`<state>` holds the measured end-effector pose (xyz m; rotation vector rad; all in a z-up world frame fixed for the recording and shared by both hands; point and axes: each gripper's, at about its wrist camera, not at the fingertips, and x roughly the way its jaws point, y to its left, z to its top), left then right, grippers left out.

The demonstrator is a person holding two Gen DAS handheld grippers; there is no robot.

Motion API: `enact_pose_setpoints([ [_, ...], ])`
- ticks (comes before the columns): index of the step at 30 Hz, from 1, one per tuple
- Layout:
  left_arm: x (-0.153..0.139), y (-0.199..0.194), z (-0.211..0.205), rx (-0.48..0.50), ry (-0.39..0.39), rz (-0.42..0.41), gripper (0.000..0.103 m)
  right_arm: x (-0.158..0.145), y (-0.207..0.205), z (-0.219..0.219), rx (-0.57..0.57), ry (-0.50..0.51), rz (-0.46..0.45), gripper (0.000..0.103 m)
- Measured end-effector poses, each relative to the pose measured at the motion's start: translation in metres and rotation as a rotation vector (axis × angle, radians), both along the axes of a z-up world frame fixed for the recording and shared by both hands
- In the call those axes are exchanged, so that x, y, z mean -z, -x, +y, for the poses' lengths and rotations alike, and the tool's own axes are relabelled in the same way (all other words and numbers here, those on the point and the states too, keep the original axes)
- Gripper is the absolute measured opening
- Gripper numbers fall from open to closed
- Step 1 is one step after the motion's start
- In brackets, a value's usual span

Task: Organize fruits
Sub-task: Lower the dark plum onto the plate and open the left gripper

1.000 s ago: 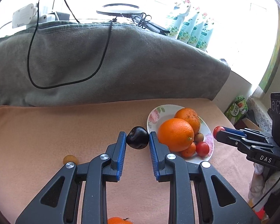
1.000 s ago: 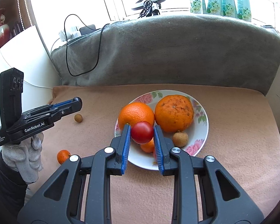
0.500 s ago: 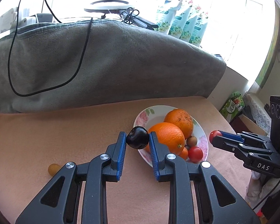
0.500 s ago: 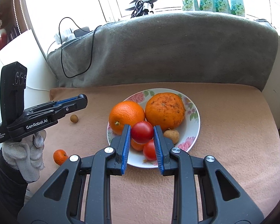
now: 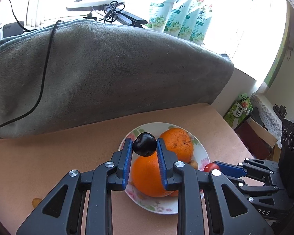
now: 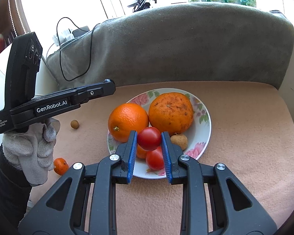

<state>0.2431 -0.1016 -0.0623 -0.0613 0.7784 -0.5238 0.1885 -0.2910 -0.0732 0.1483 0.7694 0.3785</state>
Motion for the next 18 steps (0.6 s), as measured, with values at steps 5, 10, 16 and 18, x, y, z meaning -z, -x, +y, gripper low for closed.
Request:
enact_pose_setpoints([
  [5, 0.004, -0.009, -0.010, 0.016, 0.009, 0.025, 0.023, 0.003, -0.004, 0.000, -0.004, -0.004, 0.007, 0.026],
  [10, 0.007, -0.015, -0.014, 0.020, 0.013, 0.046, 0.023, 0.007, -0.010, 0.002, -0.009, -0.009, 0.017, 0.026],
  [16, 0.010, -0.019, -0.020, 0.031, 0.008, 0.059, 0.023, 0.008, -0.013, 0.006, -0.015, 0.000, 0.018, 0.026],
  [18, 0.010, -0.020, -0.021, 0.031, 0.009, 0.060, 0.023, 0.008, -0.013, 0.007, -0.018, 0.002, 0.017, 0.026],
])
